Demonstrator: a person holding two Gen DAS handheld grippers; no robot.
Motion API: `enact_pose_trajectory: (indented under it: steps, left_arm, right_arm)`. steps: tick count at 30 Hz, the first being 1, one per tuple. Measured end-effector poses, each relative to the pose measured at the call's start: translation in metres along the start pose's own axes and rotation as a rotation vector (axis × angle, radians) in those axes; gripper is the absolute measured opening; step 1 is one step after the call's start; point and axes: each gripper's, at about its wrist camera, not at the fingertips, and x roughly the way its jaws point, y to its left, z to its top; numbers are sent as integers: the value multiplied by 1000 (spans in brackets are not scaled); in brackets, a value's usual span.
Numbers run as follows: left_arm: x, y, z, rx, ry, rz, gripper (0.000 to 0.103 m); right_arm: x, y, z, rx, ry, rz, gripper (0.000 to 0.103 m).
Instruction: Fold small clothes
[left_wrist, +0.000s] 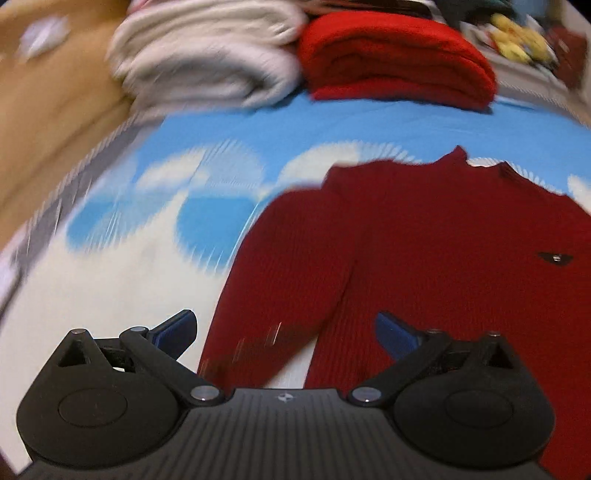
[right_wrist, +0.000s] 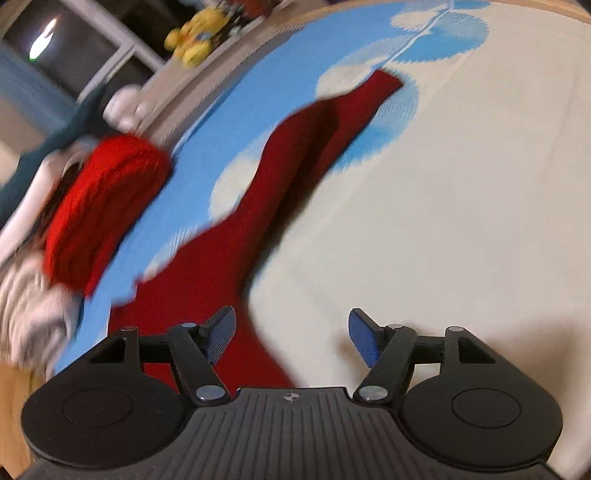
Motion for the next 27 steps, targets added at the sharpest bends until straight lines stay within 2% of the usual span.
enact_pose_trajectory:
  steps: [3, 5, 6, 10, 13, 15, 16, 18, 19, 20, 22, 23, 25, 27]
  left_arm:
    - [-14, 29, -34, -53, 31, 25, 103]
    - [-16, 43, -52, -19, 55, 47, 103]
    - [-16, 47, -58, 8, 58, 33, 103]
    - [-3, 57, -72, 139, 54, 12, 103]
    - [27, 59, -66, 243, 102, 35, 102]
    - [49, 62, -59, 306, 127, 62, 96]
    - [60, 64, -57, 323, 155, 48, 88]
    - [72, 72, -50, 281, 201, -72, 61]
    - [72, 77, -43, 245, 233, -145, 28]
    - [69, 80, -37, 233, 249, -144, 22]
    - [57, 89, -18, 256, 211, -71, 20]
    - [53, 100, -4, 236, 182, -40, 19]
    - [48, 142, 37, 82, 144, 33, 20]
    - [45, 195, 80, -141, 80, 121, 28]
  right_arm:
    - [-16, 17, -40, -28, 44, 60, 70]
    - [-21, 23, -64, -8, 51, 99, 74]
    - [-20, 25, -73, -1, 56, 105, 74]
    - [0, 30, -92, -17, 106, 69, 74]
    - [21, 32, -91, -39, 97, -24, 74]
    - [30, 35, -90, -39, 97, -64, 74]
    - [35, 37, -88, -39, 95, -79, 74]
    - [43, 39, -87, -42, 98, -97, 74]
    - [47, 41, -86, -43, 104, -100, 74]
    - [48, 40, -87, -48, 110, -101, 73]
    - [51, 43, -86, -66, 117, -107, 73]
    - [52, 44, -84, -75, 115, -105, 73]
    - [51, 46, -83, -96, 107, -101, 73]
    - [55, 53, -83, -115, 102, -100, 72]
